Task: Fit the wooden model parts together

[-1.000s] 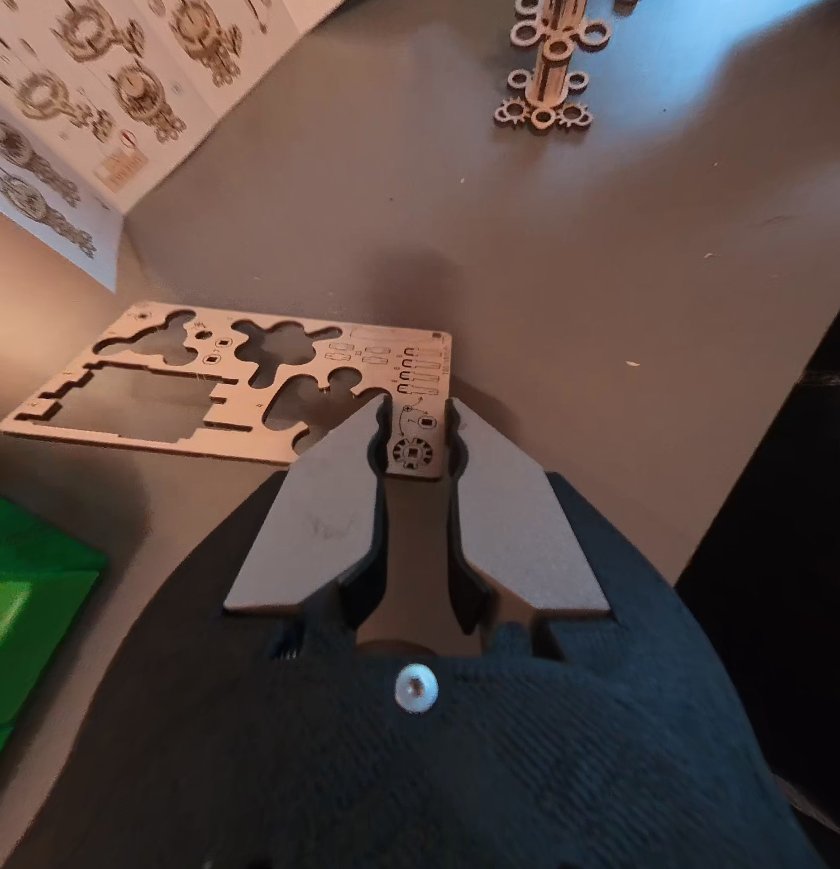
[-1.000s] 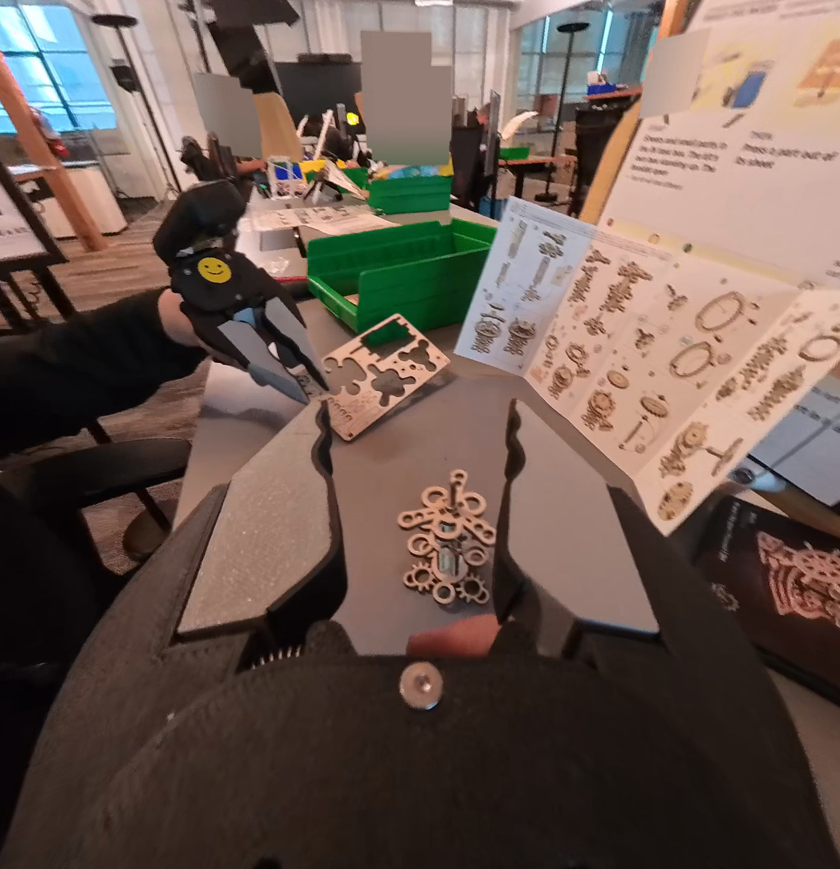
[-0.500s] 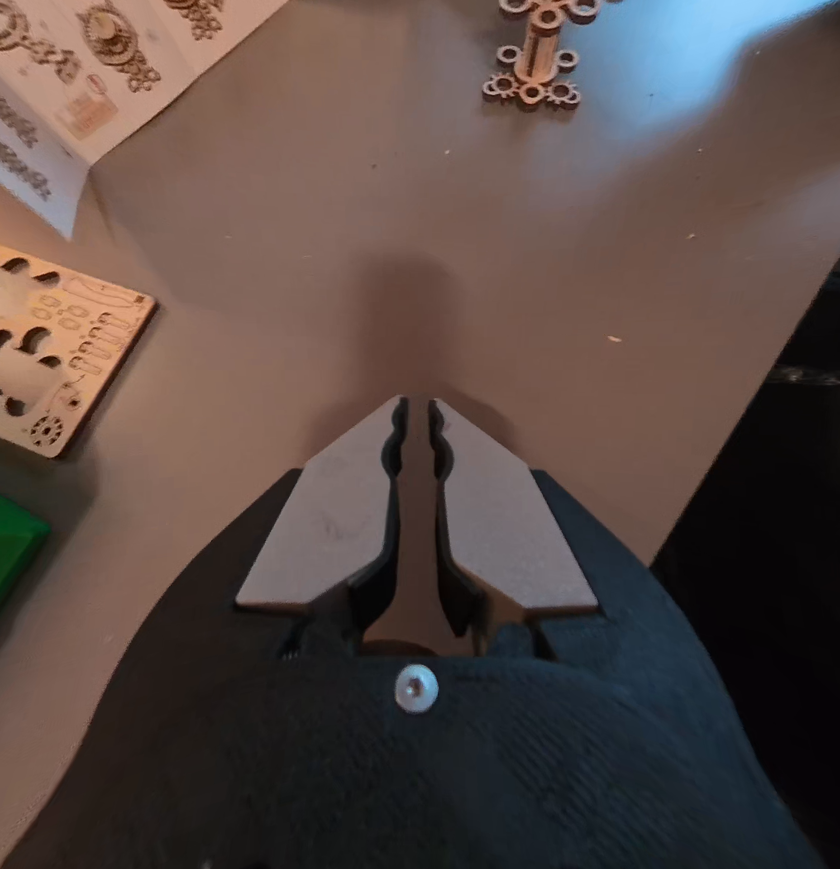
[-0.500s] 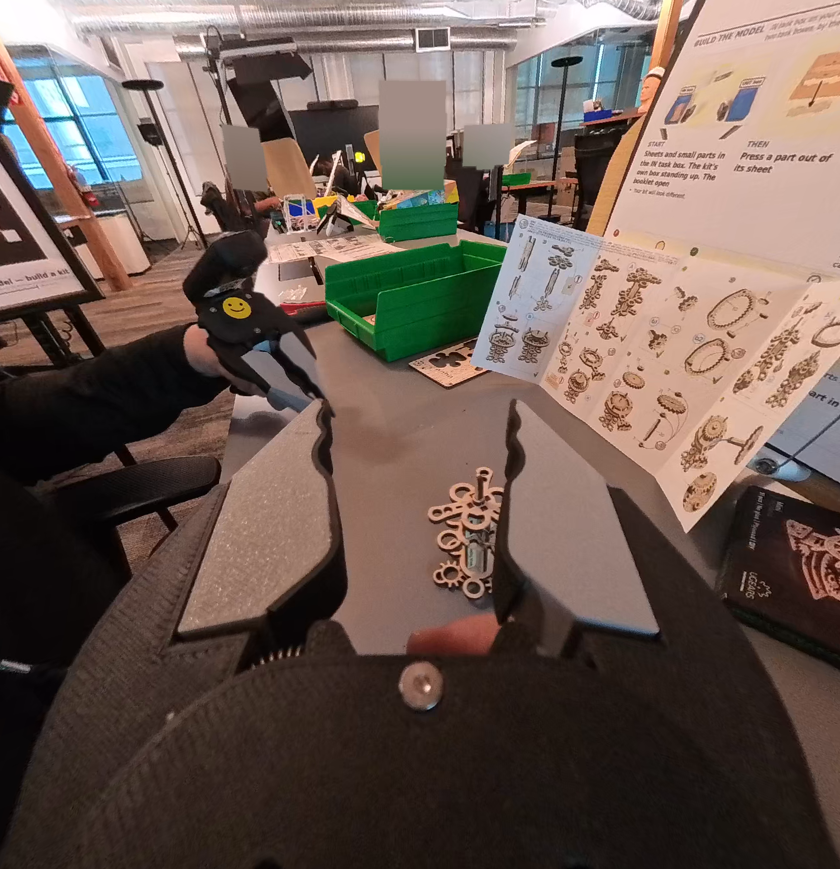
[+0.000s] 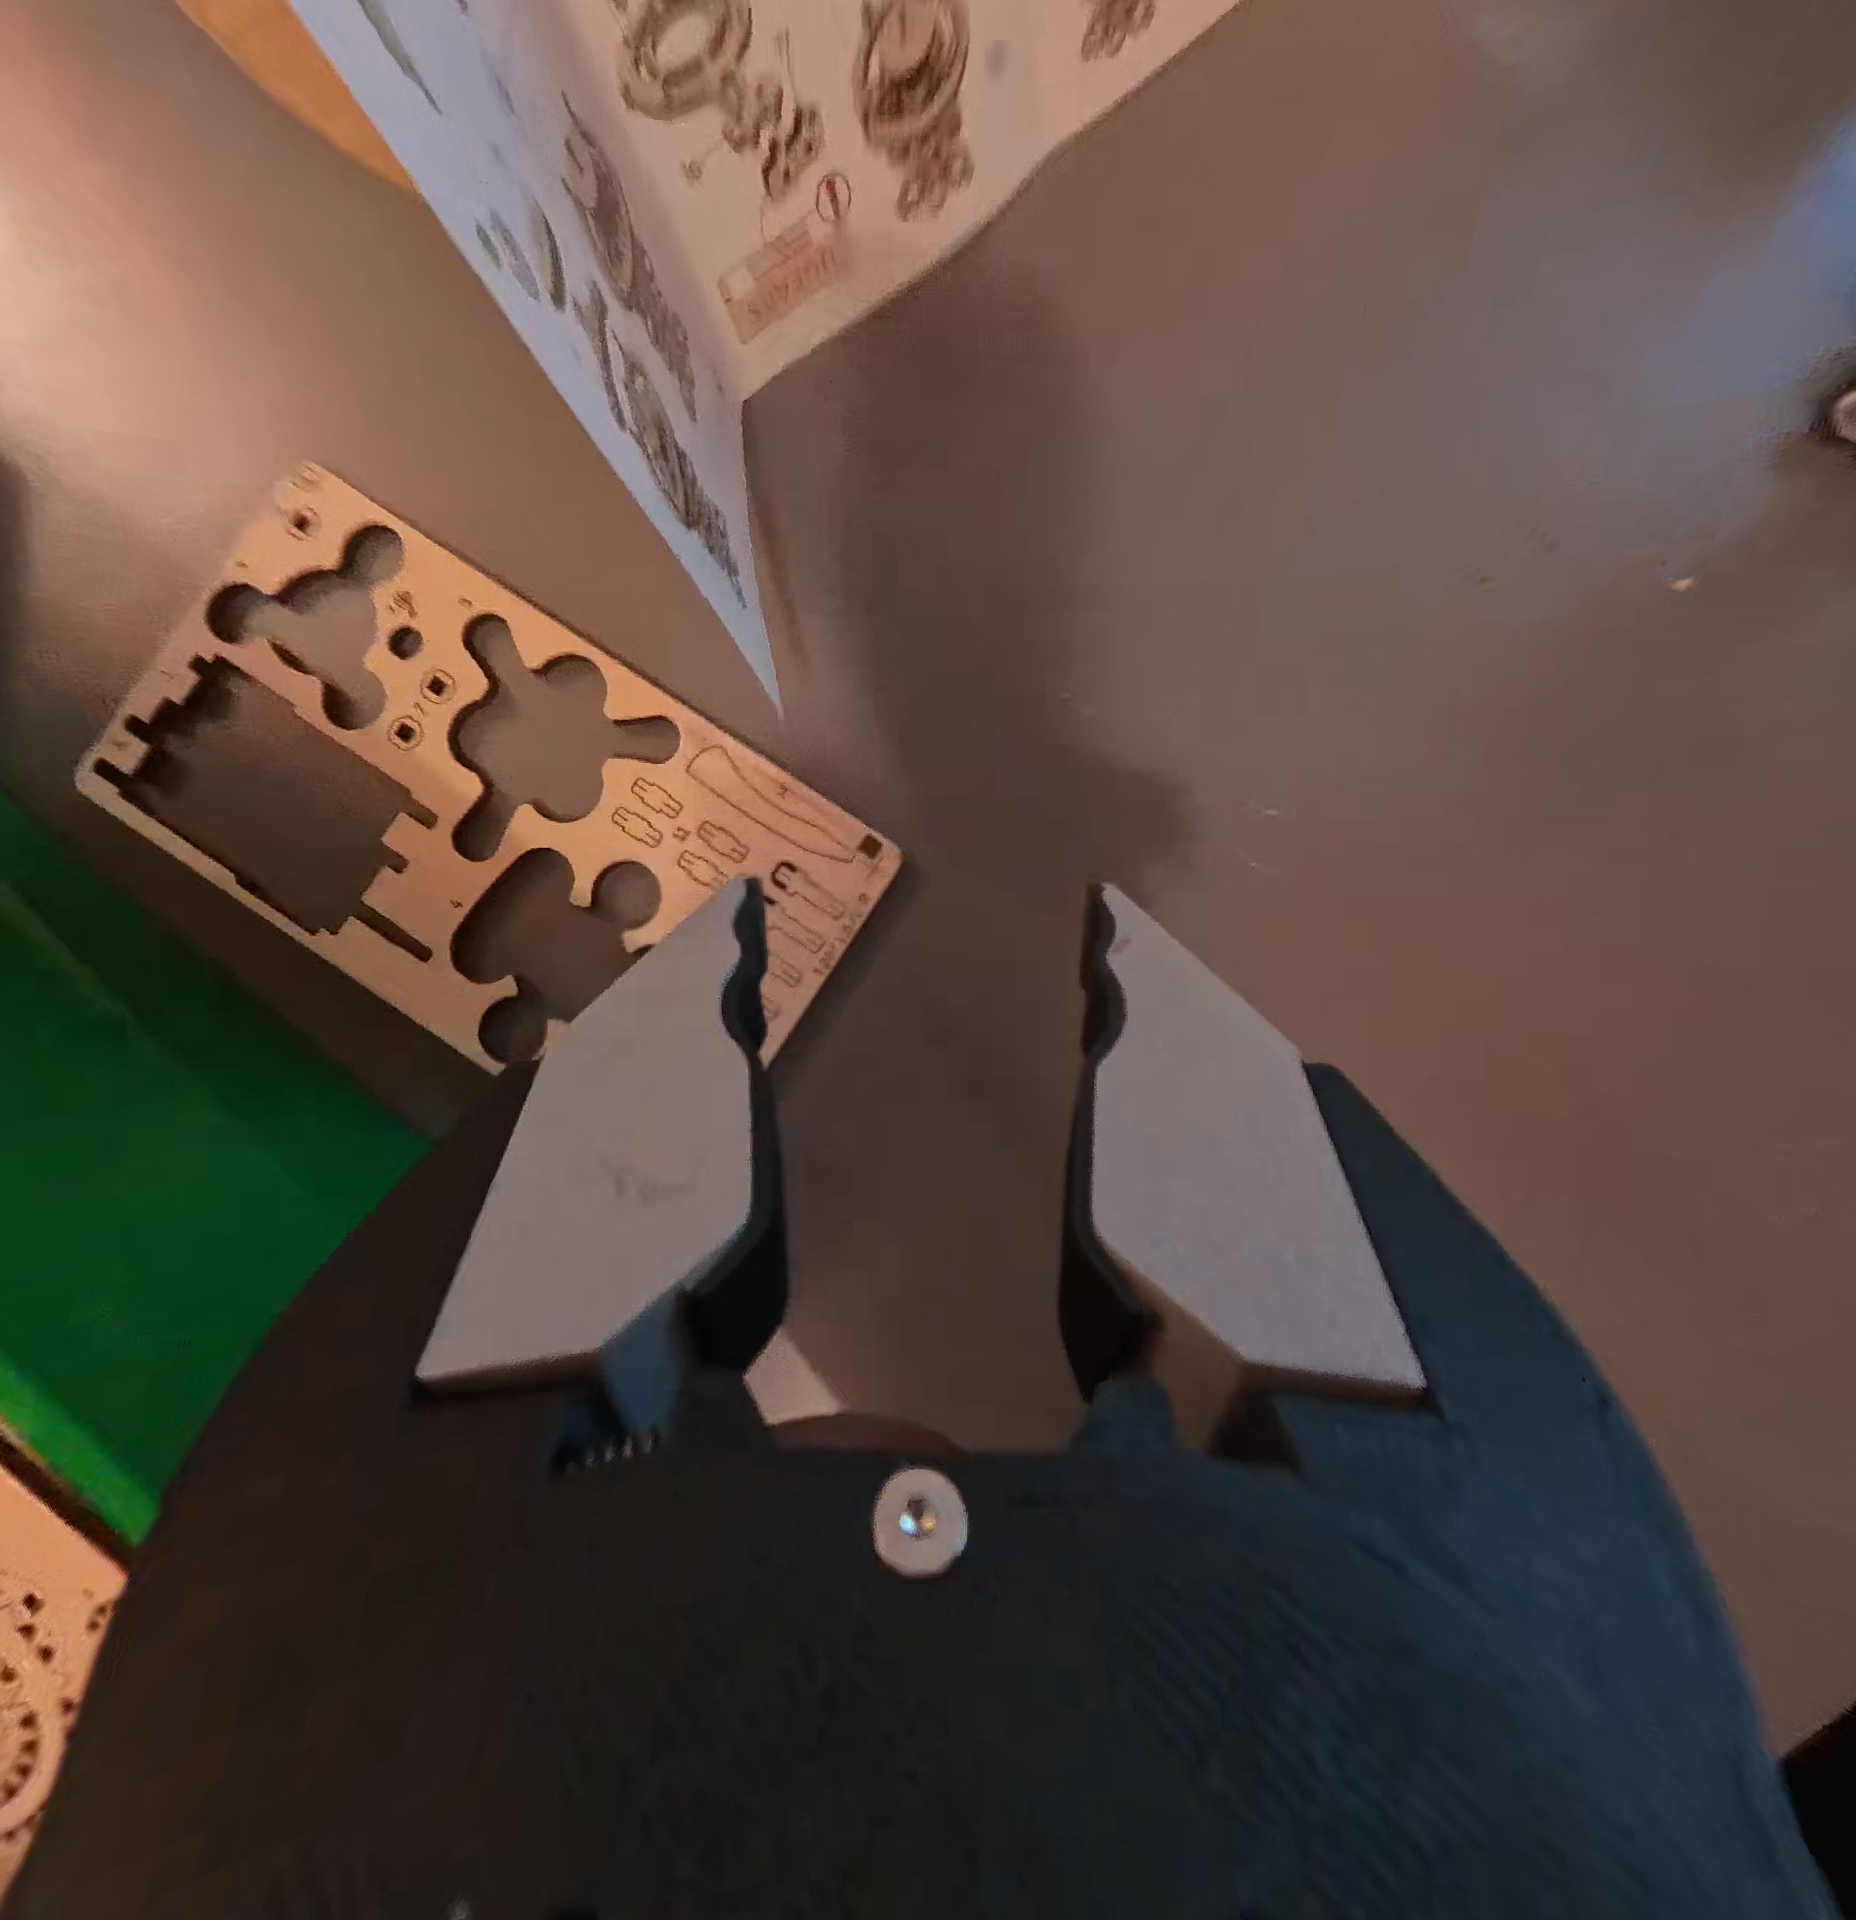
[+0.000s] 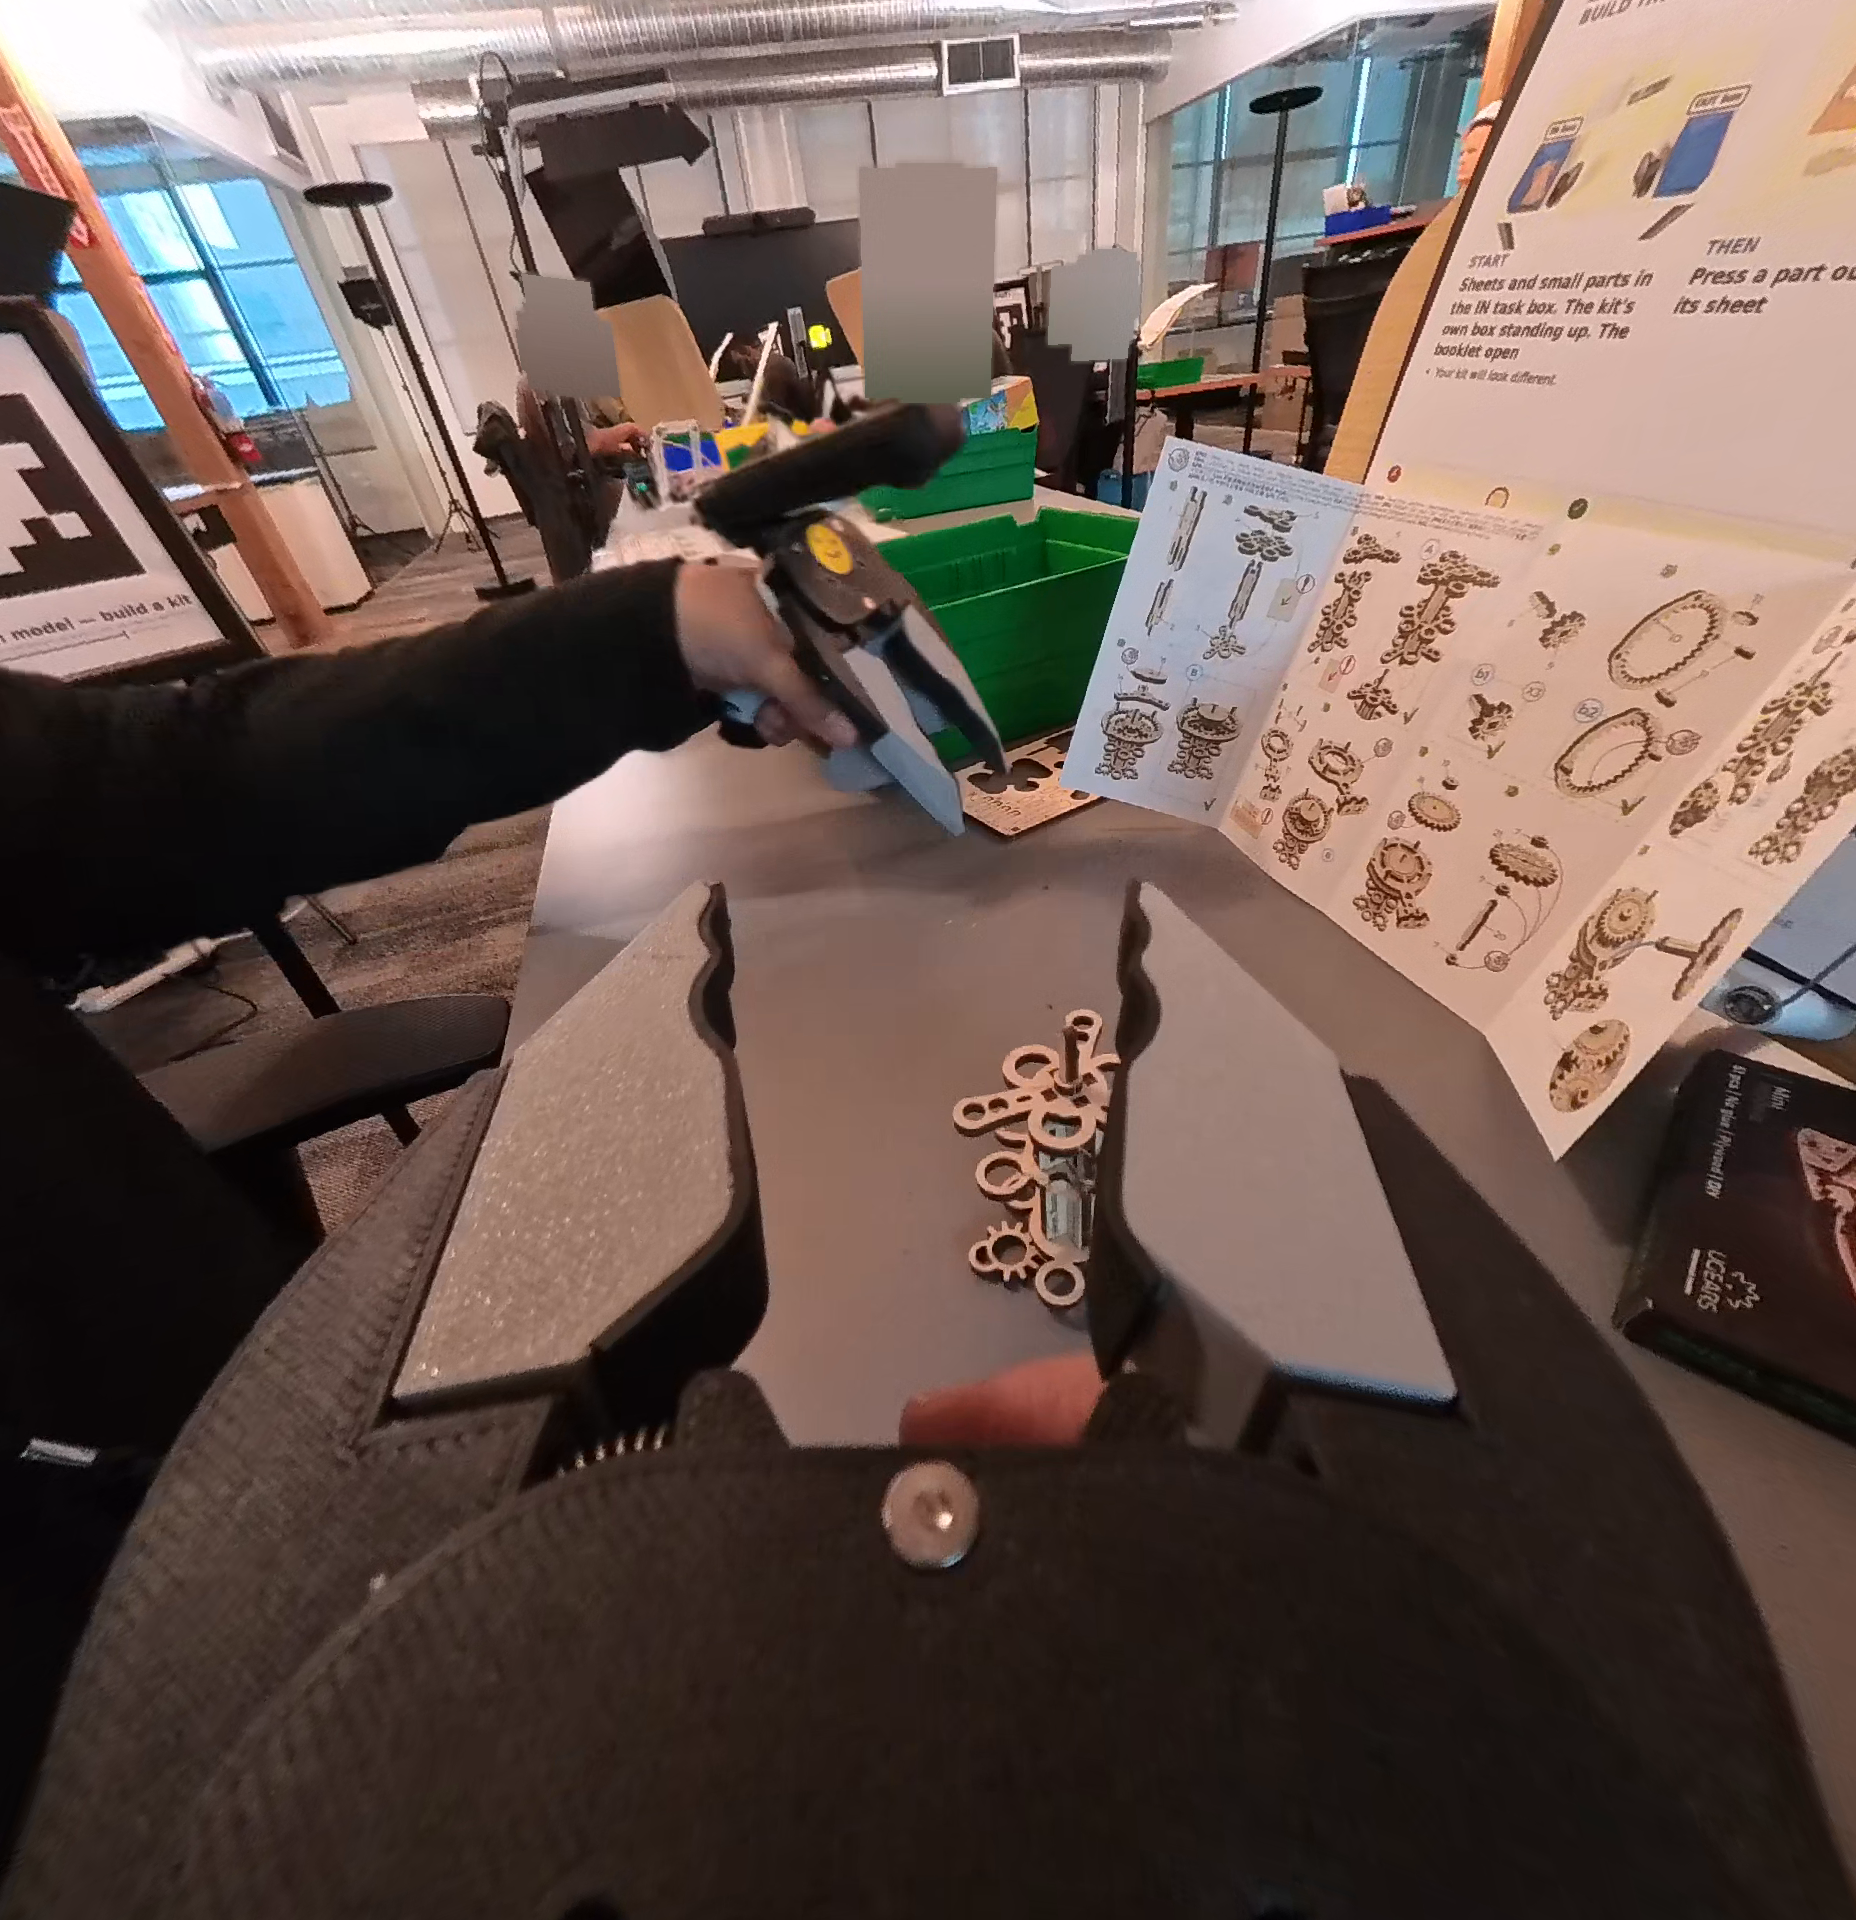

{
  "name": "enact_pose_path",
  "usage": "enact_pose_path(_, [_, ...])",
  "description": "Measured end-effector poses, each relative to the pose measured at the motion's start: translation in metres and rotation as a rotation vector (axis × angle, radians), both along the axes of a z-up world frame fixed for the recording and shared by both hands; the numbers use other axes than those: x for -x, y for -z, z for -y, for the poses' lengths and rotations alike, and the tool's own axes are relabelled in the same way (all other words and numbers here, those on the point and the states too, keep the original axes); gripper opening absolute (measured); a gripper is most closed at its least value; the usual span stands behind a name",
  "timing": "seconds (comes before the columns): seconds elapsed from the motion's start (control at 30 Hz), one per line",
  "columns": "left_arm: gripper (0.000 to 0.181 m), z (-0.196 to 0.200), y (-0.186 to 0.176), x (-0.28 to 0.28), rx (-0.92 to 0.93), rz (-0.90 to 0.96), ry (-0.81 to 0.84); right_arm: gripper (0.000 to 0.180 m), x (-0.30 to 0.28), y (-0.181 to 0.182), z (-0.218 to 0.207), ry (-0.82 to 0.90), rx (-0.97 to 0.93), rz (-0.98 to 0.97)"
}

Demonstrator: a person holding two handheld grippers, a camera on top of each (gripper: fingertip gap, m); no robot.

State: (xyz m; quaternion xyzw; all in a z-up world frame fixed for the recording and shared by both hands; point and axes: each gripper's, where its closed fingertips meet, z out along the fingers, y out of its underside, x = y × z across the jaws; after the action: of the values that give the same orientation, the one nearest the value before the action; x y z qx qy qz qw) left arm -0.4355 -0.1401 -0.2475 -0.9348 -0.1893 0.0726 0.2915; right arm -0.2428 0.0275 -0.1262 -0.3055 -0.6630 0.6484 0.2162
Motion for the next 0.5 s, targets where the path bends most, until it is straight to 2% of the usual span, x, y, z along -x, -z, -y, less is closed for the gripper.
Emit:
enact_pose_path(0.03, [0.062, 0.002, 0.007, 0.004, 0.053, 0.022, -0.004, 0.072, 0.0, 0.0, 0.0, -0.002, 0.001, 0.0])
enact_pose_path(0.17, [0.076, 0.008, 0.023, 0.014, 0.15, 0.041, -0.034, 0.072, -0.003, -0.001, 0.001, -0.009, 0.002, -0.003])
enact_pose_path(0.37, [0.101, 0.005, 0.027, 0.0, 0.09, 0.033, -0.042, 0.072, -0.007, -0.003, 0.006, -0.034, 0.004, -0.007])
enact_pose_path(0.5, [0.088, 0.012, 0.024, -0.032, 0.093, 0.046, 0.002, 0.074, -0.016, -0.004, 0.02, -0.079, -0.012, -0.004])
